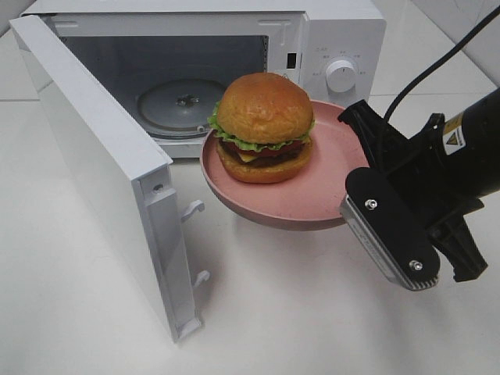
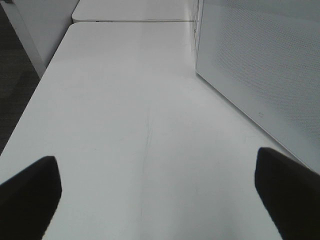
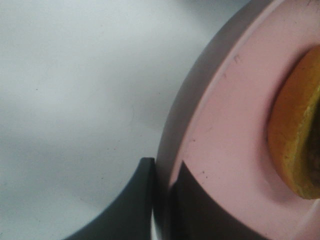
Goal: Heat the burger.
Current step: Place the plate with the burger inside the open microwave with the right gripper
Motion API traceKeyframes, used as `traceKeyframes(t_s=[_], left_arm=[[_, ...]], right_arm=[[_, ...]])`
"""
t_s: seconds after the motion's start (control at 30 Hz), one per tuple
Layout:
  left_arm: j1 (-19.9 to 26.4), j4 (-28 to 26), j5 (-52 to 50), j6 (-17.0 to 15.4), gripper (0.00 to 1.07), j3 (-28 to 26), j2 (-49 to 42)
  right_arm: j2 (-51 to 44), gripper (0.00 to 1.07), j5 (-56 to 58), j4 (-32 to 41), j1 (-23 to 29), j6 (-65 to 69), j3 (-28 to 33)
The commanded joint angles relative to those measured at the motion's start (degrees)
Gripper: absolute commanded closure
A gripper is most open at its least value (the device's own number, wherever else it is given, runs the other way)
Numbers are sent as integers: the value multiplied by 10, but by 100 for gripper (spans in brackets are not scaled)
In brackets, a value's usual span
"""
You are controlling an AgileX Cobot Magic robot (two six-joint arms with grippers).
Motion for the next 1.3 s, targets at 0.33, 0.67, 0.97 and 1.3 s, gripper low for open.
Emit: traceKeyframes(t_s=[0.33,0.67,0.97,1.3], left_arm=[[1,2,1,-1,9,-1,-8],[1,2,1,-1,9,-1,-8],[1,2,1,-1,9,-1,-8],[1,2,1,-1,9,-1,-8]], right_arm=[[40,107,-94,7,18,-7,-13],[109,107,-99,7,32,-6,-74],[161,107,-95,12,32,-6,-127],[219,107,-88,12,32,-6,-185]])
